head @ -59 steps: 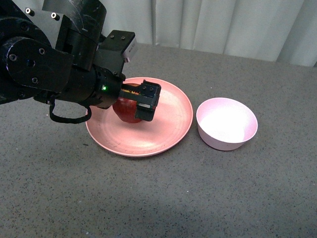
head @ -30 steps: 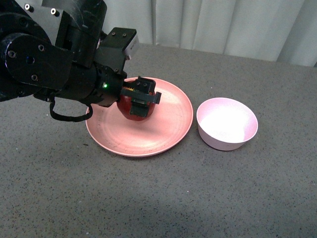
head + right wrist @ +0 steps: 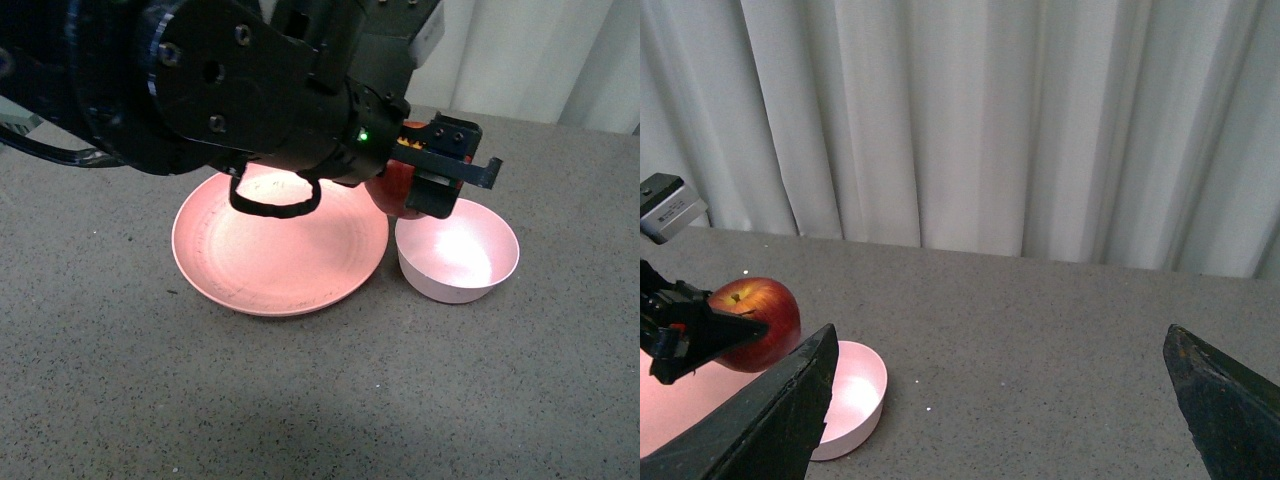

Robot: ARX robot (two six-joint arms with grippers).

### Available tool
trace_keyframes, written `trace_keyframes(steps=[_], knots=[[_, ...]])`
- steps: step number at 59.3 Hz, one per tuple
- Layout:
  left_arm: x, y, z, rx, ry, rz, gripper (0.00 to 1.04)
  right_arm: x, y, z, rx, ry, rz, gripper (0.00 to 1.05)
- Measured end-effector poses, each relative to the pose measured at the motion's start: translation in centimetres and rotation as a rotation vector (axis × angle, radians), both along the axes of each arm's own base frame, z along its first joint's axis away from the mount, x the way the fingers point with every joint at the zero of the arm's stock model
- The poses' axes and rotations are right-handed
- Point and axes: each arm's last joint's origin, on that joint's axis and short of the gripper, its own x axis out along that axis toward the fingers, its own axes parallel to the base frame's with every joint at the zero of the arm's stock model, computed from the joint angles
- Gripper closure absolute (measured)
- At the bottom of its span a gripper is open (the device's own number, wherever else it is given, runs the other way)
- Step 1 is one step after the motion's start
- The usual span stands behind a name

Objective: Move apple from plate to bowl

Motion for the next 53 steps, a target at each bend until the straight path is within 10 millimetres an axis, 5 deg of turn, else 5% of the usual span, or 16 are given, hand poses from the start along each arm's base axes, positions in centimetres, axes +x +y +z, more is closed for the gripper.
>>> trace_keyframes(steps=[34, 53], knots=[[-0.5, -4.1, -2.4, 0.016, 0.056, -0.068, 0.37, 0.0, 0.0, 0.0, 0.000, 0.000, 0.000, 0.09], [-0.7, -4.6, -4.3, 0.063, 0.055, -0.070, 0.37, 0.0, 0.0, 0.0, 0.000, 0.000, 0.000, 0.09]])
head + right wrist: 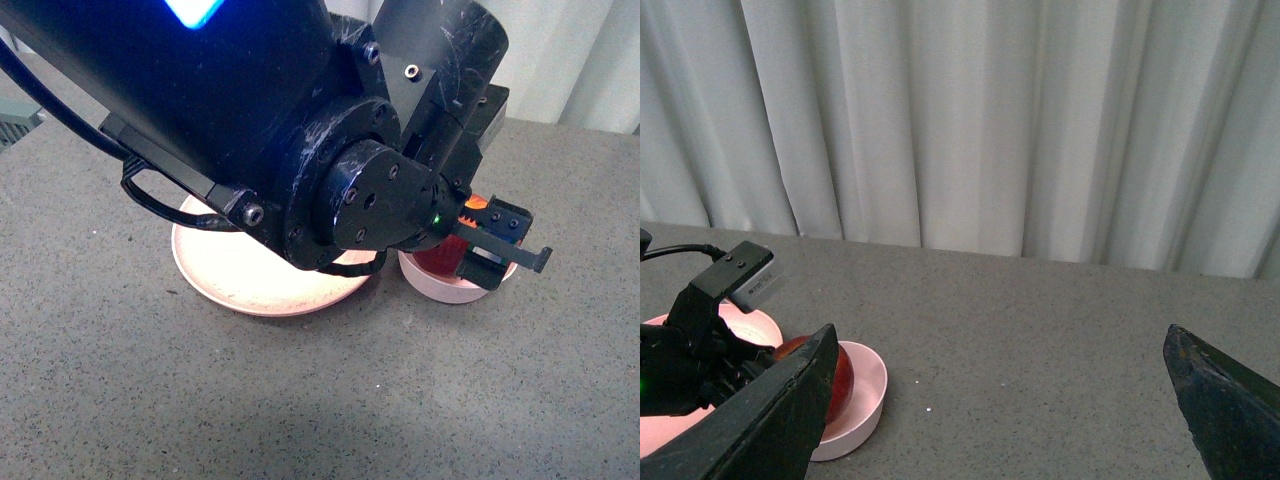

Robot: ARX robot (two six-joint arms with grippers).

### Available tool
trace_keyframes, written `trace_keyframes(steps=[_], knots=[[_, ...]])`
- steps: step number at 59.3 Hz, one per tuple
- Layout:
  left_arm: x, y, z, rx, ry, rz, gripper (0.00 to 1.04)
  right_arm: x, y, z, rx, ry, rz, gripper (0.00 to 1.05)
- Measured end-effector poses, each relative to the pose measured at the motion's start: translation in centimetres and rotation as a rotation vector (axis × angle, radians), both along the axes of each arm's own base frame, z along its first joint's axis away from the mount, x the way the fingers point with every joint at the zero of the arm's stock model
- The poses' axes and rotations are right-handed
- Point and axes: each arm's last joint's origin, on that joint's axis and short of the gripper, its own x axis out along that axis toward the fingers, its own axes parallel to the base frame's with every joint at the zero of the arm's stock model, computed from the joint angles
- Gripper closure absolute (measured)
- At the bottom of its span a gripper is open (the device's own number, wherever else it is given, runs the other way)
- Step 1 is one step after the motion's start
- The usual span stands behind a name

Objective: Move apple from plate to bowl

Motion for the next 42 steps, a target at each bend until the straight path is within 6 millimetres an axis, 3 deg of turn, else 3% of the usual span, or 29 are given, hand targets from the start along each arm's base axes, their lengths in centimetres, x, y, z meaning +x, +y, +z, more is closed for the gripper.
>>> trace_keyframes(steps=[14, 24, 33, 42], knots=[[0.0, 0.1, -0.6, 0.009, 0.012, -0.002, 0.37, 0.0, 0.0, 0.0, 0.000, 0.000, 0.000, 0.09], [0.1, 0.0, -0.5, -0.001, -0.002, 0.000, 0.05, 0.0, 0.0, 0.0, 0.000, 0.000, 0.000, 0.09], [-0.2, 0.9, 0.1, -0.035, -0.032, 0.023, 0.07, 0.0, 0.0, 0.0, 0.000, 0.000, 0.000, 0.09], [-0.6, 3.2, 2.3, -0.095, -0.109, 0.088, 0.07, 0.0, 0.0, 0.0, 0.000, 0.000, 0.000, 0.09]])
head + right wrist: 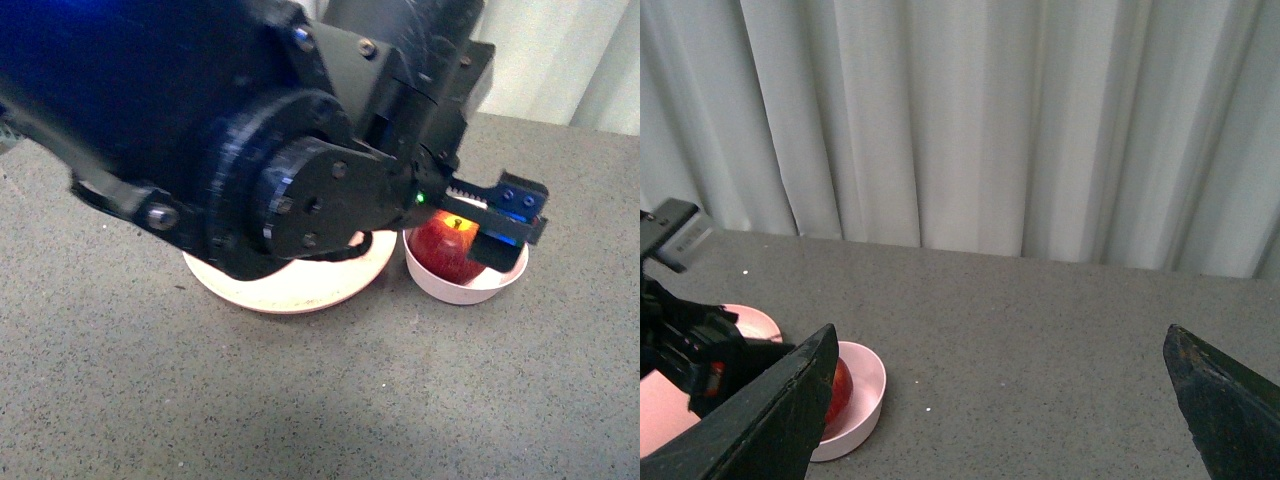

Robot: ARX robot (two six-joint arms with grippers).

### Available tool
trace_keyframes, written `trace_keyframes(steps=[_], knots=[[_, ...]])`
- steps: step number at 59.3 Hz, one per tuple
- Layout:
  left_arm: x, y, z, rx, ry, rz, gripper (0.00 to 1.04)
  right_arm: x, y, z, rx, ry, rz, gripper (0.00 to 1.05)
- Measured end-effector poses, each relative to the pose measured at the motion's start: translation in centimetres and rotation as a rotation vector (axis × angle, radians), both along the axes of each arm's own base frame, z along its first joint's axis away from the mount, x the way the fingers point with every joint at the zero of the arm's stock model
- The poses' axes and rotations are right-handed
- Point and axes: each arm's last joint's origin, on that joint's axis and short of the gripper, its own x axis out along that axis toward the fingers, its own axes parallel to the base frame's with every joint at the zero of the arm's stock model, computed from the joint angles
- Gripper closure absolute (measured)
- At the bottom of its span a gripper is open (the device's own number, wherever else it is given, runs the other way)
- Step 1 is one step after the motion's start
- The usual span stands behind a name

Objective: Move apple from plate to bowl

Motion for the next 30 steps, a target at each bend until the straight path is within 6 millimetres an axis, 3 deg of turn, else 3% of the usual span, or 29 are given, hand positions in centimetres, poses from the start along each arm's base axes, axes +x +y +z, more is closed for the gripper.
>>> trace_keyframes(steps=[11, 21, 25, 30], knots=[[-0.6, 3.0, 1.0, -0.003, -0.035, 0.076, 0.07, 0.0, 0.0, 0.0, 0.000, 0.000, 0.000, 0.09], [-0.7, 3.9, 0.9, 0.008, -0.037, 0.109, 0.07, 0.0, 0.0, 0.0, 0.000, 0.000, 0.000, 0.09], [-1.0, 4.4, 0.7, 0.013, -0.211, 0.284, 0.16, 0.0, 0.0, 0.0, 0.000, 0.000, 0.000, 0.09], [-2.9, 6.9, 0.8, -0.032, -0.388, 0.510, 0.30, 0.0, 0.0, 0.0, 0.000, 0.000, 0.000, 0.09]])
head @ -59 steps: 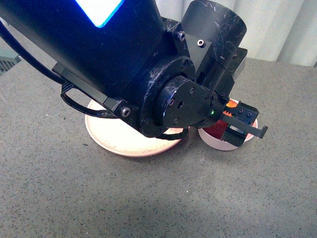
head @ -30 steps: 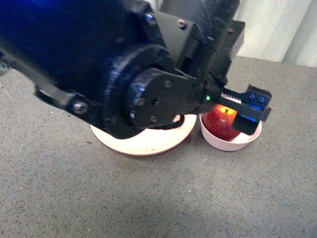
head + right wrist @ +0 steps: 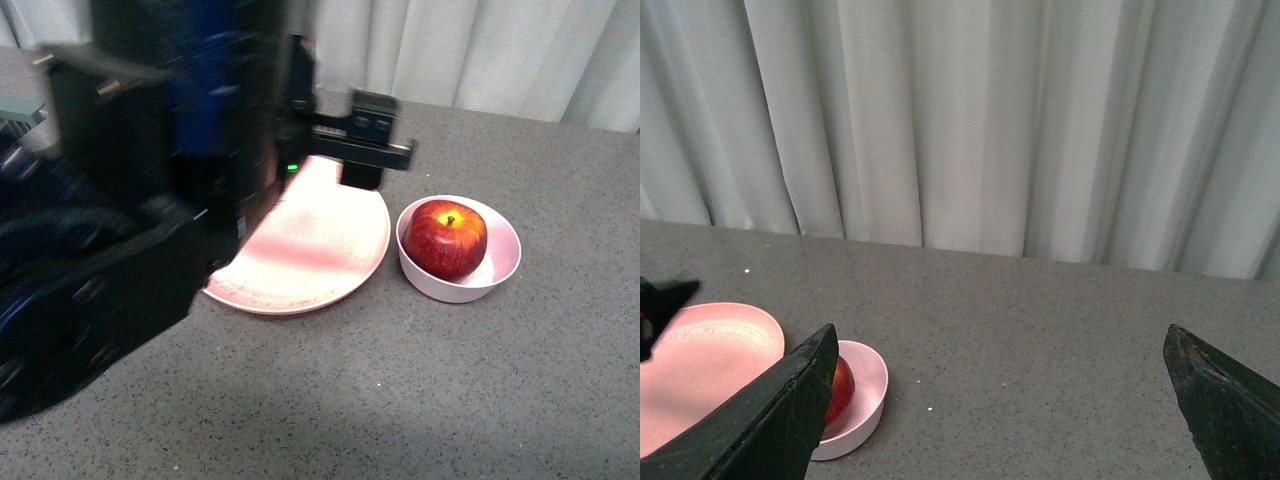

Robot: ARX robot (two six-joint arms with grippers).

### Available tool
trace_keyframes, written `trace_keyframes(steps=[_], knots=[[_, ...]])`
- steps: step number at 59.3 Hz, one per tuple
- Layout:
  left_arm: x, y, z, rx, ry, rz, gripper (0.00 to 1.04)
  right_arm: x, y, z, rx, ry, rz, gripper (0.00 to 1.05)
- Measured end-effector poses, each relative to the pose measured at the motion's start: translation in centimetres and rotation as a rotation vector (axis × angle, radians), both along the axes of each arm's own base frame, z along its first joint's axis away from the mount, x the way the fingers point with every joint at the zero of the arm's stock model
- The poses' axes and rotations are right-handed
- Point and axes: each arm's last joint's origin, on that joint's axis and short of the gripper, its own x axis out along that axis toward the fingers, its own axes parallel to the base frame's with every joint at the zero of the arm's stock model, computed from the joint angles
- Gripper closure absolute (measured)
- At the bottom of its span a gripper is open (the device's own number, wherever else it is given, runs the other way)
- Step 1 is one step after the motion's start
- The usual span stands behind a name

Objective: Move apple from plate to bowl

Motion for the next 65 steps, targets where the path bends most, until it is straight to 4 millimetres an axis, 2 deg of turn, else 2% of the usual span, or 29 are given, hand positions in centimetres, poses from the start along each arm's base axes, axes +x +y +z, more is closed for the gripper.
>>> trace_keyframes(steps=[6, 14, 25, 45, 54, 65], knots=[[-2.0, 3.8, 1.5, -0.058, -0.110, 0.081, 0.47, 0.0, 0.0, 0.0, 0.000, 0.000, -0.003, 0.09], [-5.1, 8.0, 2.8, -0.066, -0.135, 0.100, 0.72, 0.0, 0.0, 0.0, 0.000, 0.000, -0.002, 0.09], [-8.2, 11.4, 3.1, -0.059, -0.114, 0.104, 1.01, 0.0, 0.0, 0.0, 0.000, 0.000, 0.000, 0.09], [-12.5, 14.8, 4.1, -0.056, -0.110, 0.104, 1.01, 0.0, 0.0, 0.0, 0.000, 0.000, 0.000, 0.09], [-14.0, 15.7, 5.2, -0.059, -0.119, 0.101, 1.01, 0.0, 0.0, 0.0, 0.000, 0.000, 0.000, 0.09], [-15.5, 16.4, 5.2, -0.059, -0.116, 0.104, 1.01, 0.0, 0.0, 0.0, 0.000, 0.000, 0.000, 0.09]])
